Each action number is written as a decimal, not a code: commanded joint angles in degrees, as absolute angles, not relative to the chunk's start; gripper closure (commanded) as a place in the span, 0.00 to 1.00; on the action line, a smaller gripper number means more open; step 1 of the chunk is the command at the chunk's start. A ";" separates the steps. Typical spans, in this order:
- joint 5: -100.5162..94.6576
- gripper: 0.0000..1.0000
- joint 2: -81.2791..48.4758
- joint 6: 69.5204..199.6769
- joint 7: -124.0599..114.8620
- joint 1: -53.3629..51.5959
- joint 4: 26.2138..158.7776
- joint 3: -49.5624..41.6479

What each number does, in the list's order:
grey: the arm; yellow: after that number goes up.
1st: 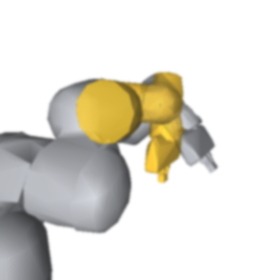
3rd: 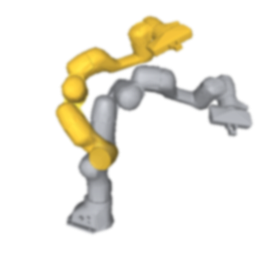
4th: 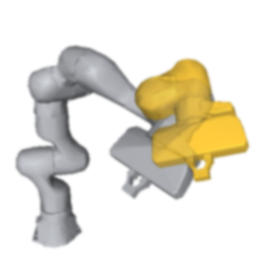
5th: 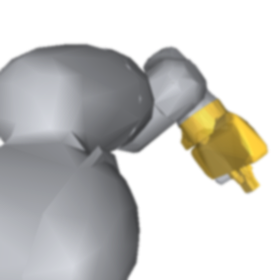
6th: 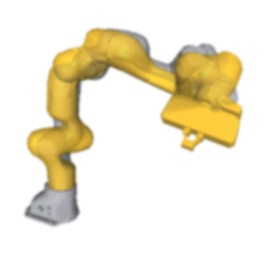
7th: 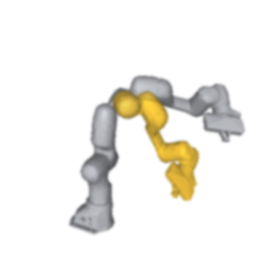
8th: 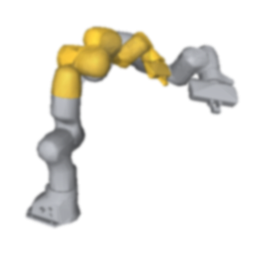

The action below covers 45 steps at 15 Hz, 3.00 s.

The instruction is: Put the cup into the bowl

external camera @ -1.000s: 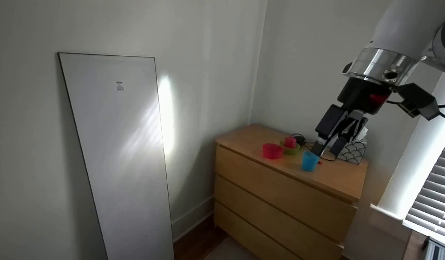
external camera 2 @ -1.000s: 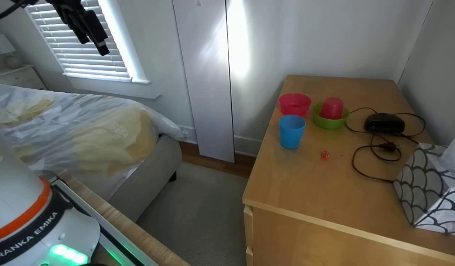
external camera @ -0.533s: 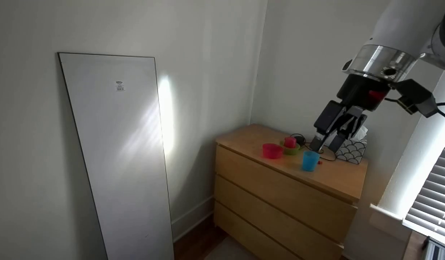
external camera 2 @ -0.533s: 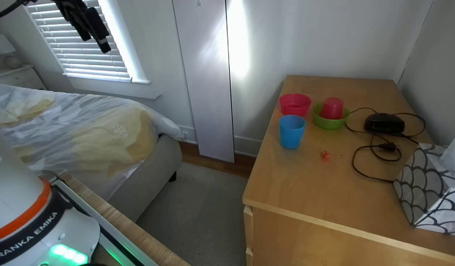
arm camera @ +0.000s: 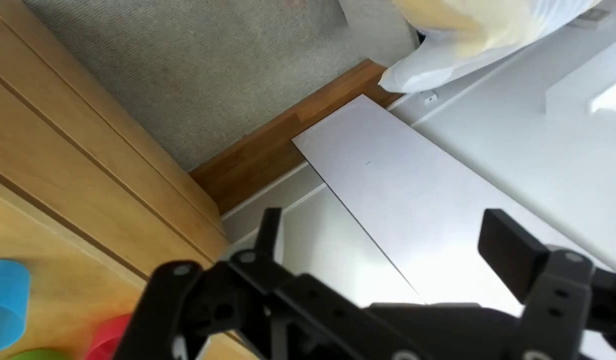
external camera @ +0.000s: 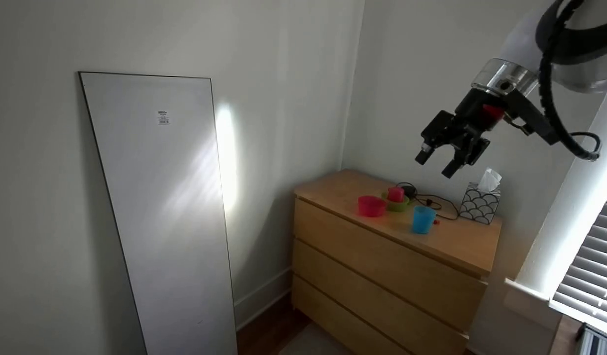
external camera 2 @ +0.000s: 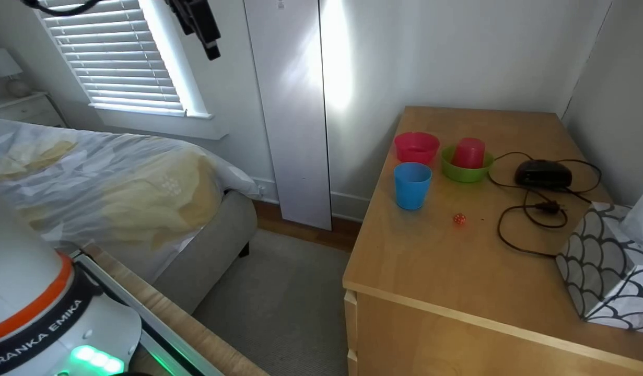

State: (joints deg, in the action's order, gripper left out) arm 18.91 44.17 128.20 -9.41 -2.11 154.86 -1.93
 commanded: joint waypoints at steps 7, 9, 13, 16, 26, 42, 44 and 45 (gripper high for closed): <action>9.73 0.00 23.04 136.52 -1.61 6.52 145.20 -7.69; 7.37 0.00 17.88 137.09 -1.66 7.61 141.96 -7.88; 1.62 0.00 8.62 136.84 -2.07 9.53 135.47 -8.18; 0.61 0.00 2.99 138.46 0.39 10.00 131.64 -9.54; 2.28 0.00 -5.29 140.10 3.41 11.34 125.95 -11.05; -0.55 0.00 -21.13 145.49 4.31 13.08 118.71 -11.79; -0.48 0.00 -22.85 145.26 4.22 13.17 117.55 -11.69; -0.80 0.00 -23.53 145.32 3.95 13.07 117.15 -11.82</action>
